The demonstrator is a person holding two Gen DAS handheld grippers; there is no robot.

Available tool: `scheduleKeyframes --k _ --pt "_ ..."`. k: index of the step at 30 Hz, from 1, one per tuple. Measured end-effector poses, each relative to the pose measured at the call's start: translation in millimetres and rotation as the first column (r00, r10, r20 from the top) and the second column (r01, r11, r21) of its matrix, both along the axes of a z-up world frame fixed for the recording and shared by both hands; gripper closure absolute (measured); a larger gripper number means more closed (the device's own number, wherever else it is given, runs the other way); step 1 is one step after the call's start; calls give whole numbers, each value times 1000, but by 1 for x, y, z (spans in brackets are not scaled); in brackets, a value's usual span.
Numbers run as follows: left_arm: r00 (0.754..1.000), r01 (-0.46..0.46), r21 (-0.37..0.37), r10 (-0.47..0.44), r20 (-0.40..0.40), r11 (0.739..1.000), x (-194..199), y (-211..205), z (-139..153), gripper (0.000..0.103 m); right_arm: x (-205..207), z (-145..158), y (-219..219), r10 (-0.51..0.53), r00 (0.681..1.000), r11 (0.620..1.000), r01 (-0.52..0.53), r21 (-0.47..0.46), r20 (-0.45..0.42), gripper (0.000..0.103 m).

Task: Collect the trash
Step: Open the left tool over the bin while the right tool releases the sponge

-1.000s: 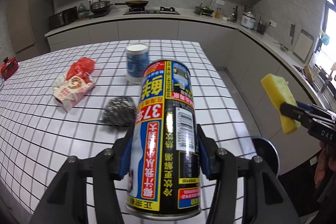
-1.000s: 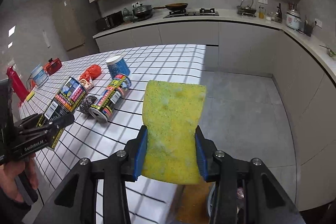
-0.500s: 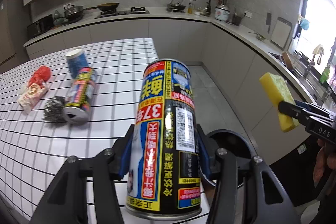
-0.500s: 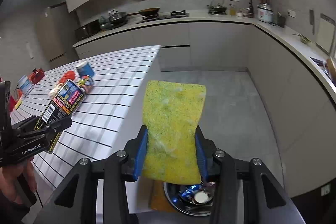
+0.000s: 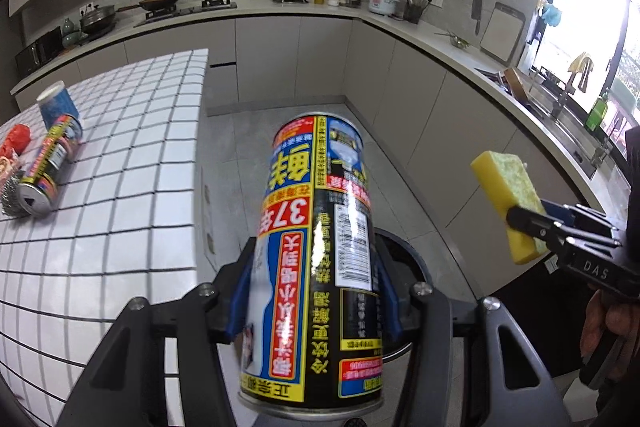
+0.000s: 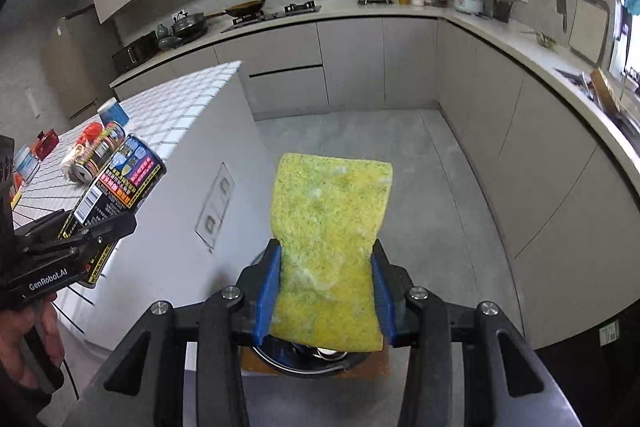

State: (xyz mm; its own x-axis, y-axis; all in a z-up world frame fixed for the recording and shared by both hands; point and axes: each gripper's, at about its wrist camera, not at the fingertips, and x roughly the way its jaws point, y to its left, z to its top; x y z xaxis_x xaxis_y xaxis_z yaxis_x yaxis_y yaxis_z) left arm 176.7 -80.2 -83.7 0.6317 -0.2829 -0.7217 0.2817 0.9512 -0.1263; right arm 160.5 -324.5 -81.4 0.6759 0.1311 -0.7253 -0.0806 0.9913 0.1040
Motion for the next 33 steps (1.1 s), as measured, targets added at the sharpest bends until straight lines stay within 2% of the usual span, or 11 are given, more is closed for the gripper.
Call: scheduleKeyframes --k 5,9,14,22,24,25,26,27,28,33 --pt "999 5 17 -5 -37 1000 -3 -30 -23 49 1 -35 -20 32 999 999 -32 12 -42 59" --pt "997 -11 15 12 -73 1000 -5 -39 -48 49 6 -68 -28 92 992 996 -91 14 -85 59" --pt "993 -38 18 40 -112 999 -4 -48 -76 49 16 -123 -29 189 972 982 -191 1 -137 59" --pt "982 -58 0 57 -180 998 -1 -68 -110 49 31 -168 -24 310 937 949 -316 -15 -160 58" --pt "975 -24 -23 19 -220 999 7 -78 -118 49 39 -177 -19 369 916 926 -376 -18 -156 49" --pt "974 -26 1 25 -226 1000 12 -81 -119 46 42 -181 -16 398 904 914 -406 -19 -156 27" --pt "976 -55 18 58 -208 998 16 -79 -115 34 45 -190 -13 400 901 906 -416 -78 -170 17" --pt "978 -75 -12 71 -195 997 17 -71 -109 28 46 -195 -12 385 908 902 -408 -138 -166 17" --pt "980 -96 -29 89 -178 995 20 -67 -99 26 46 -197 -16 390 906 897 -414 -154 -164 17" --pt "983 -150 -24 147 -109 988 16 -53 -65 26 40 -184 -44 367 923 925 -375 -54 -118 17"
